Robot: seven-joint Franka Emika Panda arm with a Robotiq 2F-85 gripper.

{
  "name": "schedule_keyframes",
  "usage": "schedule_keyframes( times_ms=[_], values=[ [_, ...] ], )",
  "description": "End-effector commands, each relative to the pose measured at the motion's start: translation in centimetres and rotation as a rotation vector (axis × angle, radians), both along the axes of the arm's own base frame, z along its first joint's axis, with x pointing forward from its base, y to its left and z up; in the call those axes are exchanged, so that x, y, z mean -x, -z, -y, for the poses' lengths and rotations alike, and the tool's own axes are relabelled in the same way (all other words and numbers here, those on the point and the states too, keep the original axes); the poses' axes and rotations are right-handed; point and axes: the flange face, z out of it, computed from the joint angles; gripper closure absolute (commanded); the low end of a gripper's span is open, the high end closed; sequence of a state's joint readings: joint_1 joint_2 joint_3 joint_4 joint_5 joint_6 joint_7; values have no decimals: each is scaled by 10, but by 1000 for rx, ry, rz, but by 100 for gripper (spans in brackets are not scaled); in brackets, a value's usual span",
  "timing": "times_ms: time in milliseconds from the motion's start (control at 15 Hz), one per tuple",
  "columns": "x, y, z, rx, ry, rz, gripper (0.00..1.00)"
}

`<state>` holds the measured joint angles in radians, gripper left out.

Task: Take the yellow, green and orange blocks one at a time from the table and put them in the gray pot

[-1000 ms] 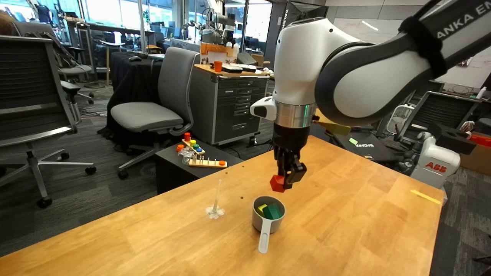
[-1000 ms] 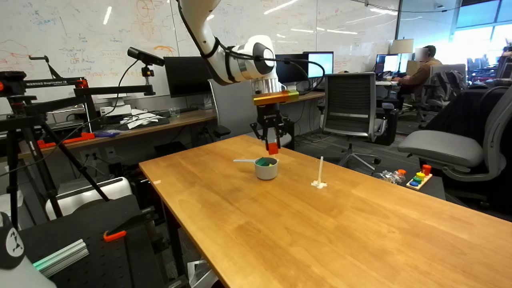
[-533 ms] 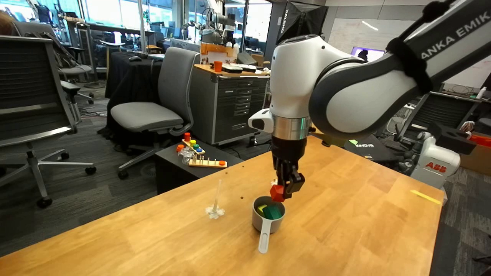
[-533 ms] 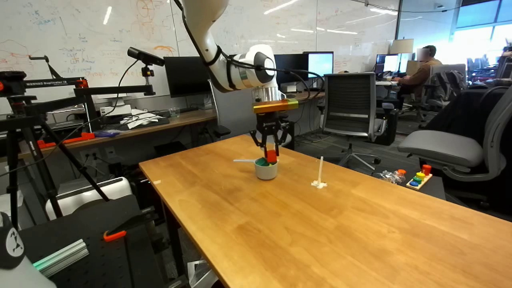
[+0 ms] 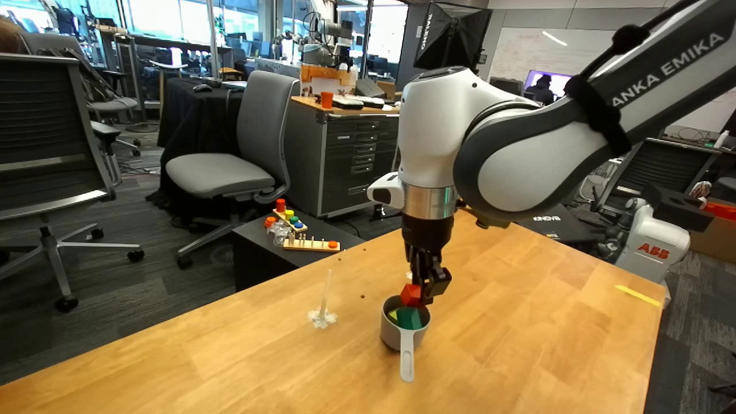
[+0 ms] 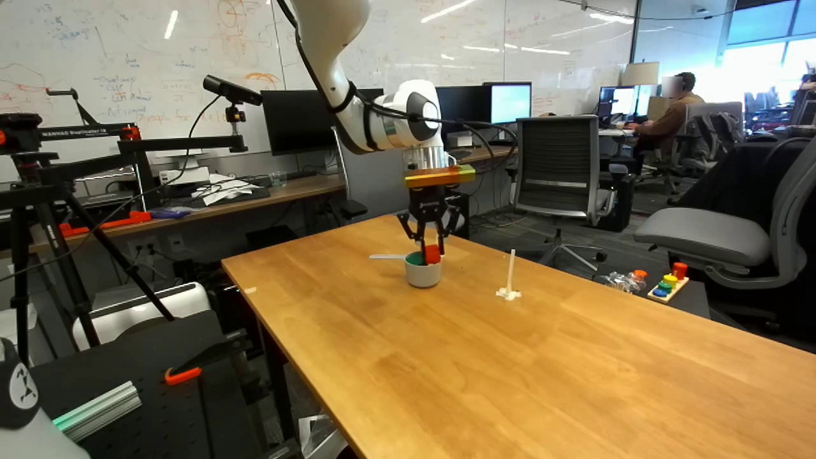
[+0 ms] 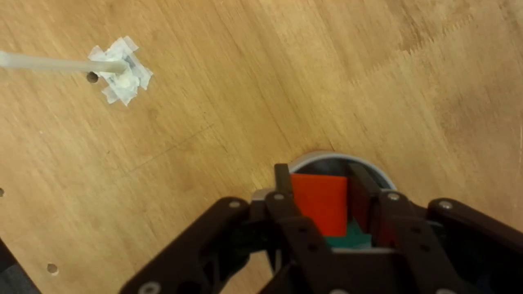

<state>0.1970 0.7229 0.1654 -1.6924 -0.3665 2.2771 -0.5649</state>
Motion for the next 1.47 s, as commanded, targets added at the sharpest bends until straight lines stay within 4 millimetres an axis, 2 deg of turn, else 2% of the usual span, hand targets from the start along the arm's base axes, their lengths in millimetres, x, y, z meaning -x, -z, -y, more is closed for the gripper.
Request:
schedule_keyframes(
  times_ms=[0,200,267,333,400,733,1000,1267,1400],
  values=[
    [-9,0,-7,3,5,15,87],
    [-11,0,-8,4,6,18,87],
    [-11,0,-7,5,8,17,82],
    [-11,-1,-8,5,10,17,37],
    [-11,-2,-8,6,11,18,36],
    [-11,-8,-7,4,17,23,0],
    [-15,-19,7,2,42,28,0],
    [-24,-43,41,4,92,57,1],
    [-31,-62,61,0,123,81,0]
  ],
)
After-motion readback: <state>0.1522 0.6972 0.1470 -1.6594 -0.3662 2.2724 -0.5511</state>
